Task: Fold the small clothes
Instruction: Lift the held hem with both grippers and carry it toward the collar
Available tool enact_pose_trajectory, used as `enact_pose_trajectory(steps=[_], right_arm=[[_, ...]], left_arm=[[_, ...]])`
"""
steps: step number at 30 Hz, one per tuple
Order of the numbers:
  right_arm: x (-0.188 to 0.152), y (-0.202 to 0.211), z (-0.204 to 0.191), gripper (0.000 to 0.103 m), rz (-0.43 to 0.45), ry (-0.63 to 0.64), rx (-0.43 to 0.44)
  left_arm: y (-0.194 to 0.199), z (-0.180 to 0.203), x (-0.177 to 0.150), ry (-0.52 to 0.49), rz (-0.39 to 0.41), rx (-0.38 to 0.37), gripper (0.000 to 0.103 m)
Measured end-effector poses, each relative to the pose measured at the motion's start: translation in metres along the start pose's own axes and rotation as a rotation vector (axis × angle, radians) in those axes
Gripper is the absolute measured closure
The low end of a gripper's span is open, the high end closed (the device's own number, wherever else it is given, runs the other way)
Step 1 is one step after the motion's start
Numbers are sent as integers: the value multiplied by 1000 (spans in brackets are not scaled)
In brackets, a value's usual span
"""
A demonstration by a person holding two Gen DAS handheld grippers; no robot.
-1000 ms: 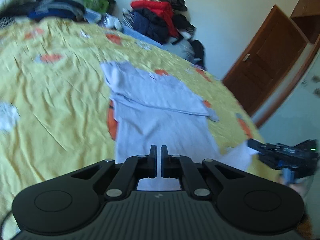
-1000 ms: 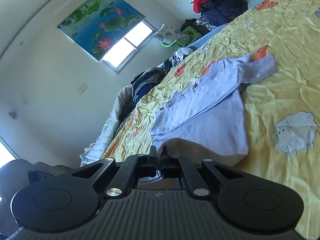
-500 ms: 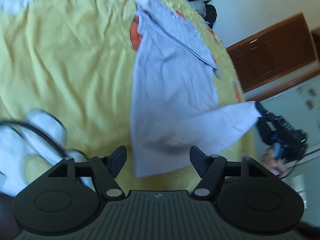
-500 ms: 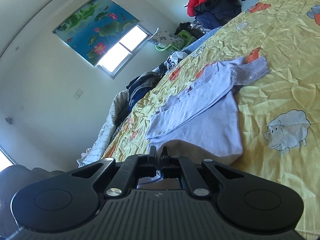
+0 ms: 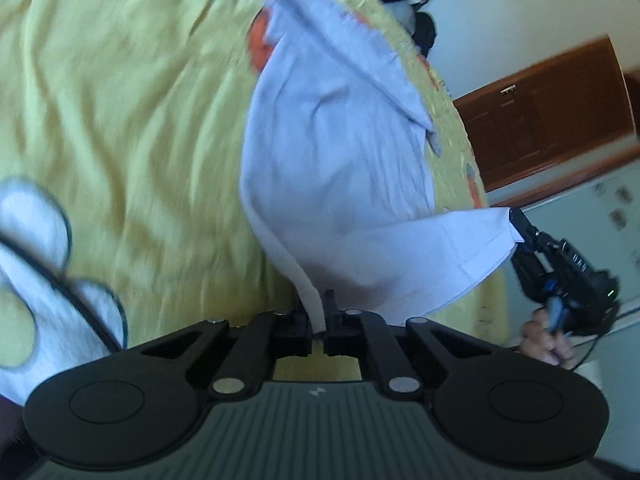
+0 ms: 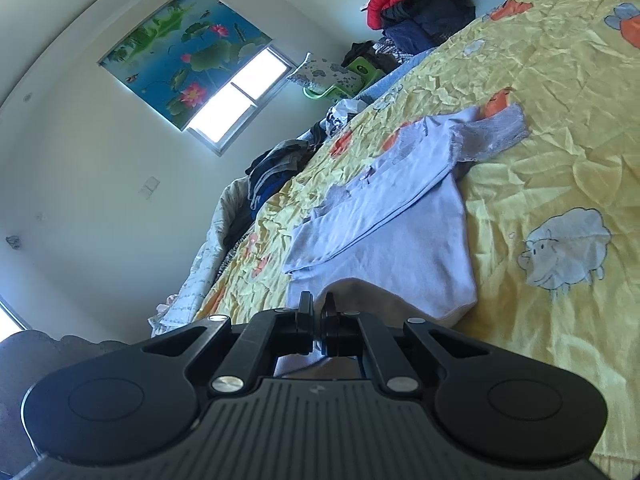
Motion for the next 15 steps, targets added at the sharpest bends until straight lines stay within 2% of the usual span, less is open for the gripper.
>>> enact_pose_trajectory(steps=[7, 12, 15], right_arm=[[7, 5, -6, 97, 42, 38, -16], [20, 2, -11, 97, 100, 81, -59], [27, -4, -12, 97, 127, 107, -91]], left_arm=[[22, 54, 28, -288, 222, 142, 100], [25, 71, 50, -375, 318, 179, 100], [23, 81, 66, -387, 348, 182, 100]])
Point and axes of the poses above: each gripper's, at about its wrist camera, not at the fingertips, and y roughly against the way its jaws point, z to its right, x to its top, the point moved 4 cm from there along -y, roughly the way its jaws point, and after that the axes turned 4 degrees about z, right-handed, at the moved point
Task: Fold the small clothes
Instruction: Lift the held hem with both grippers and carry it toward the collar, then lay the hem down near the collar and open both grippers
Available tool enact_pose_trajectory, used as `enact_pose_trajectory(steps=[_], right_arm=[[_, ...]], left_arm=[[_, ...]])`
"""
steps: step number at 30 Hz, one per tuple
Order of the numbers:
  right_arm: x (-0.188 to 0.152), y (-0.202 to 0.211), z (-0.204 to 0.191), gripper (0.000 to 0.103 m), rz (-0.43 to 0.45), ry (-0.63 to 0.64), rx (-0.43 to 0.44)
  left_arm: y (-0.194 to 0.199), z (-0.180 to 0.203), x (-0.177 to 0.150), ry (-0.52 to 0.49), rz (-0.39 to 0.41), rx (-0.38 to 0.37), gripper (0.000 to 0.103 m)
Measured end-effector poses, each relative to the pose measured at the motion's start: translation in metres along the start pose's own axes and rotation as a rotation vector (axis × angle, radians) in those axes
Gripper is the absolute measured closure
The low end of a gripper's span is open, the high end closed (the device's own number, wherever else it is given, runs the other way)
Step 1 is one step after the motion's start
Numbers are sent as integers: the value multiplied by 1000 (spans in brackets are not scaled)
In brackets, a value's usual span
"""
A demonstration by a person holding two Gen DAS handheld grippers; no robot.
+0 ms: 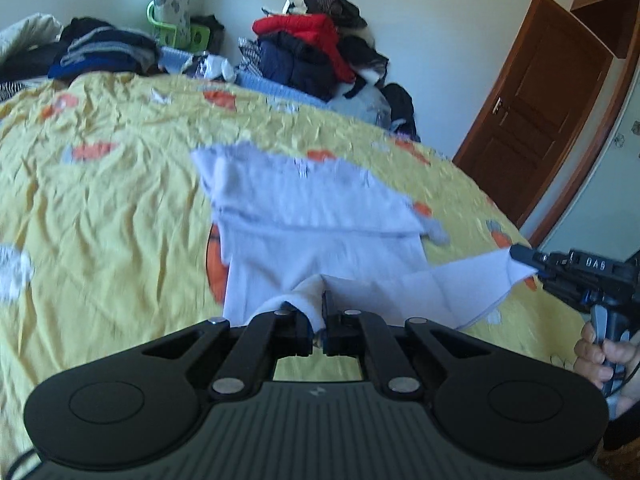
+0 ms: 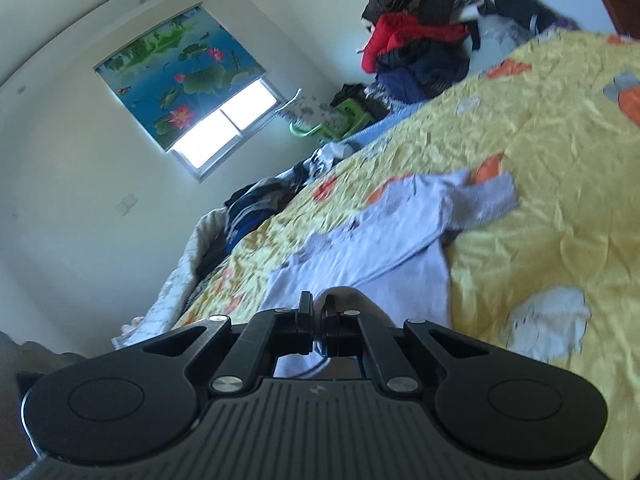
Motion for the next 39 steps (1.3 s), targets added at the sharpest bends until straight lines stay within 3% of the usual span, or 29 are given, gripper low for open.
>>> enact_pose_trajectory(steps=[17, 30, 39], right_arm=[[31, -52, 11, 97, 83, -34, -42], [56, -118, 41, 97, 101, -118, -64], [77, -170, 56, 97, 96, -124, -101]], left_arm=[[-49, -13, 52, 19, 51, 68, 99], [-103, -25, 91, 13, 82, 118, 99], [-155, -53, 122, 53, 68, 155, 100]])
Point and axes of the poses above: each gripper's, at about its wrist camera, not at the fingertips, and y roughly against the way its jaws point, z to its right, x to its top, the point moved 4 cm from there along -y, roughly the way its jaws point, and after that the axes turned 4 degrees about z, right-handed, at the moved point
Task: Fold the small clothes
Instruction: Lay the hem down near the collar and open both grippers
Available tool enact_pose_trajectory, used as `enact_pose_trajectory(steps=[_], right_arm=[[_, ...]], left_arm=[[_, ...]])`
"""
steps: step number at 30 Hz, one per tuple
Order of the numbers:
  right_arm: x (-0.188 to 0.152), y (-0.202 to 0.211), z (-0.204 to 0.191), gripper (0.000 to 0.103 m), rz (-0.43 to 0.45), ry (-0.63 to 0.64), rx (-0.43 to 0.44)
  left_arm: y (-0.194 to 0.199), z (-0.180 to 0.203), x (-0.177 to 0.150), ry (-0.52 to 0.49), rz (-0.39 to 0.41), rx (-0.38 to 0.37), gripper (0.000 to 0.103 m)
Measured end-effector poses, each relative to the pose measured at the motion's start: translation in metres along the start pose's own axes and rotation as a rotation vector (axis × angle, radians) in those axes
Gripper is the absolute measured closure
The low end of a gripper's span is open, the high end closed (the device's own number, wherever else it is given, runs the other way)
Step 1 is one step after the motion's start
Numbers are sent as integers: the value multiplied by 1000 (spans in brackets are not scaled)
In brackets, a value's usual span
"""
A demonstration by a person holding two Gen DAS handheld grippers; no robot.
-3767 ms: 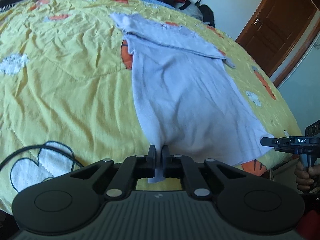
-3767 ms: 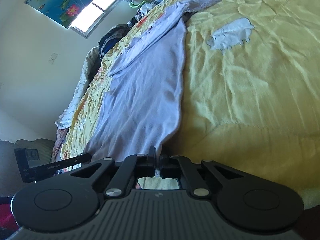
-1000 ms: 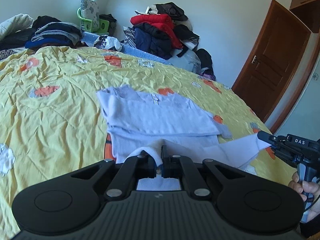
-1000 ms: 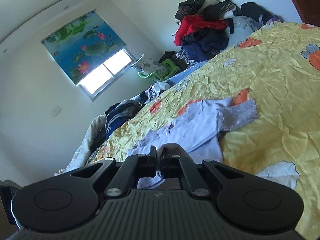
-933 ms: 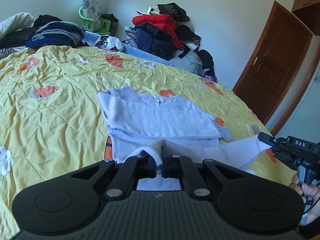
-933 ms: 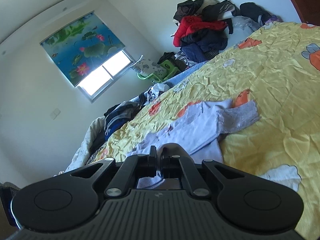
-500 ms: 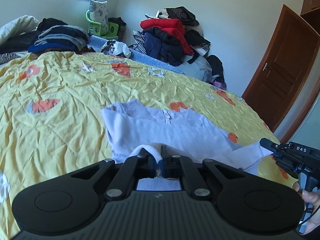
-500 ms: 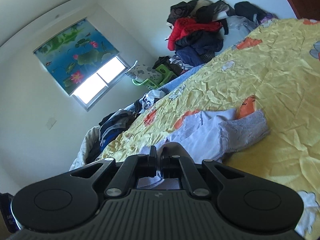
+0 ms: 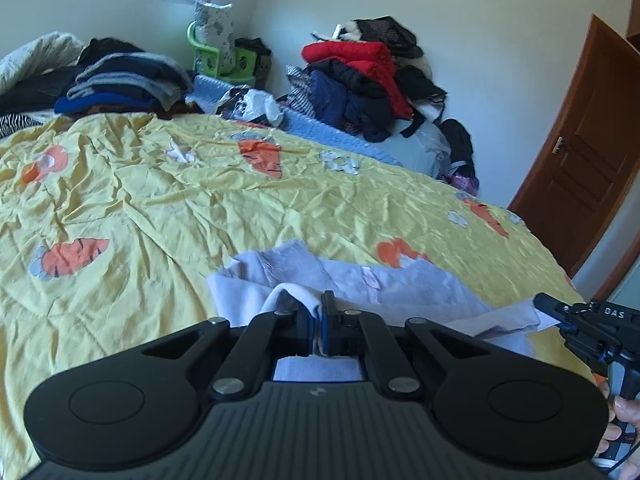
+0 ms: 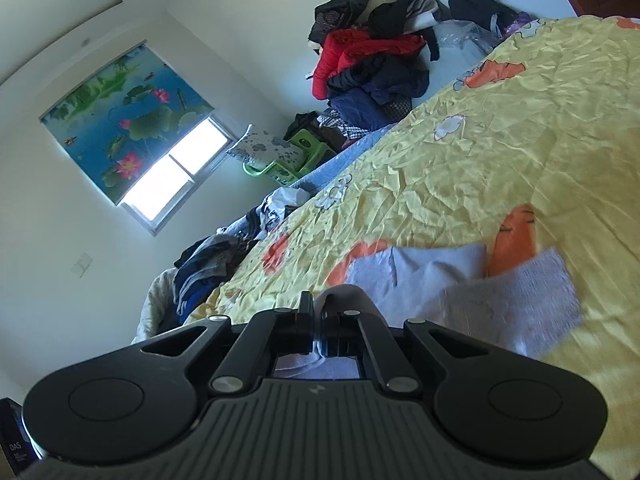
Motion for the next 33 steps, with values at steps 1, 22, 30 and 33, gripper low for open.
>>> enact_pose_trajectory(steps=[1, 22, 30, 33], right_arm=[[3, -6, 2, 97, 2, -7, -3], [14, -107, 43, 87, -75, -112, -101], [17, -123, 62, 63, -71, -134, -175], [19, -117, 52, 62, -45, -62, -188]], left_arm=[[-7, -2, 2, 2, -8, 5, 100], [-110, -30, 21, 60, -103, 76, 99], [-137, -46, 25, 140, -175, 87, 96], [-137, -46, 33, 142, -156, 103, 80]])
Point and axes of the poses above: each gripper's, at about its wrist camera, not at the fingertips, and y roughly against the way its jaws point, z to its right, x to its top, the point moved 4 cm from there along -y, roughly the way its jaws point, and after that the axes turned 4 degrees about z, right-handed, at the moved point
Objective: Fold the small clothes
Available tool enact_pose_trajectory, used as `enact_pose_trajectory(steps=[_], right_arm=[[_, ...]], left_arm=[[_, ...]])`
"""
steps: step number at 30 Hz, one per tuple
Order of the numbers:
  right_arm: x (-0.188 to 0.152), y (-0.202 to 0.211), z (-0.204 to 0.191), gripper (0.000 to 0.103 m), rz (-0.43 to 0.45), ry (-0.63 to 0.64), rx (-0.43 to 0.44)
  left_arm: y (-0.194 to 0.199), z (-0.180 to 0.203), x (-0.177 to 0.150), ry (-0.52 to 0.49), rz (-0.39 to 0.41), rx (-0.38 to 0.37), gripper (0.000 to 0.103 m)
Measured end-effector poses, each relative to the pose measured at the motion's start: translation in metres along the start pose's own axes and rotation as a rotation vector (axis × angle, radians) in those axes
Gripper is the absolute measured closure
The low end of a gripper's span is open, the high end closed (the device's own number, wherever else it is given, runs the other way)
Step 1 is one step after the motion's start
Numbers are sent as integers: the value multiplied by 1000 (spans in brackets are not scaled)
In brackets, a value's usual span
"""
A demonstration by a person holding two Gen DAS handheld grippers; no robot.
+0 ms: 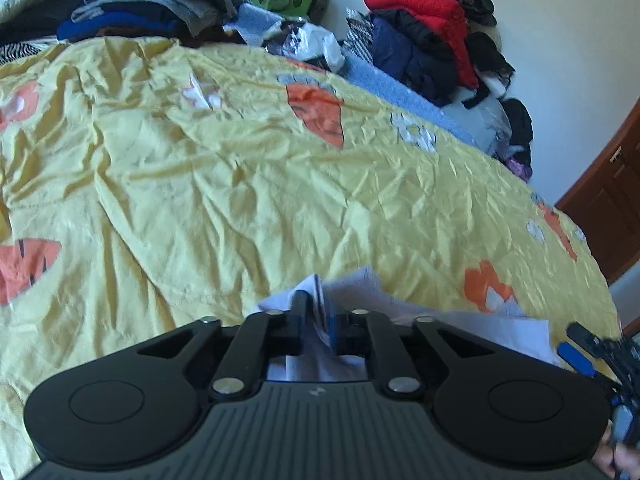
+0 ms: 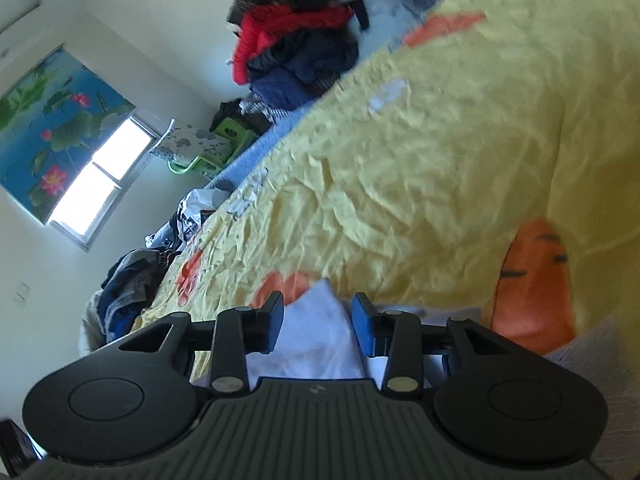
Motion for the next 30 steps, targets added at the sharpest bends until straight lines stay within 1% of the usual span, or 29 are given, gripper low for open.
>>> enact_pose_trajectory(steps=[1, 2, 3, 4, 5, 6, 7, 8, 9, 10, 11, 12, 13, 14, 15, 16, 17, 18, 19, 20, 21, 22, 25, 26, 27, 28, 30], right_arm=[[-3, 3, -9, 60, 3, 44, 22], [-8, 4, -19, 55, -15, 93, 51], [-14, 1, -30, 52, -57, 143, 83], [-22, -3, -40, 46, -108, 184, 112], [-32, -9, -49, 41, -170, 220, 141], [-42, -16, -56, 43, -229, 250, 160], [-51, -24, -60, 43, -263, 271, 152], [-56, -32, -62, 44, -279, 291, 121], [-58, -39, -62, 46, -280, 319, 85], [-57, -43, -62, 47, -258, 337, 60], [-54, -44, -63, 46, -225, 341, 22], [-50, -42, -66, 47, -193, 344, -26], [-50, -38, -74, 46, -170, 364, -31], [-54, -34, -87, 47, -171, 404, 14], [-63, -31, -100, 45, -212, 450, 84], [-74, -32, -110, 42, -269, 492, 139], [-88, -34, -122, 44, -335, 537, 186], [-101, -39, -131, 44, -395, 570, 218], [-112, -44, -137, 44, -436, 580, 233], [-118, -51, -140, 45, -458, 575, 233], [-121, -59, -141, 45, -455, 569, 215], [-121, -67, -140, 47, -432, 563, 182], [-102, -79, -137, 47, -317, 516, 87], [-96, -75, -137, 43, -282, 499, 68], [-90, -67, -138, 41, -253, 487, 74], [-86, -58, -136, 38, -236, 483, 98], [-80, -41, -133, 30, -233, 490, 157]], left_arm=[[1, -1, 4, 6, 17, 9, 71], [3, -1, 8, 13, 38, 22, 50], [5, -2, 13, 19, 60, 33, 33], [9, -2, 16, 23, 87, 43, 30], [13, -2, 18, 23, 113, 53, 30], [17, -1, 20, 18, 126, 66, 30], [21, 0, 20, 6, 130, 67, 30], [25, 2, 18, -13, 127, 53, 30], [29, 3, 15, -31, 124, 40, 30], [33, 5, 11, -54, 118, 34, 30], [37, 6, 6, -75, 111, 35, 30], [40, 7, 1, -89, 107, 37, 30], [43, 7, -3, -95, 108, 45, 30], [46, 8, -7, -100, 113, 51, 30], [49, 8, -10, -104, 122, 52, 30], [51, 9, -12, -104, 132, 58, 30], [53, 9, -15, -104, 136, 72, 30], [54, 9, -17, -106, 138, 85, 30], [55, 10, -20, -112, 138, 96, 30], [56, 11, -23, -120, 132, 101, 30], [55, 12, -26, -130, 123, 108, 30], [54, 13, -29, -137, 115, 117, 30], [54, 19, -39, -171, 110, 110, 30], [55, 22, -42, -189, 109, 97, 30], [55, 27, -45, -214, 110, 76, 30], [53, 33, -49, -241, 106, 54, 30], [44, 43, -53, -278, 84, 34, 30]])
Point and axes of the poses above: each gripper's, at about its wrist camera, not at the fingertips, and y roughly against the way its jaws point, z to its right, x to its top, the point moved 4 cm from there along -y, roughly the way its jaws point, and after that the axes turned 4 degrees about z, right-handed, at the moved point
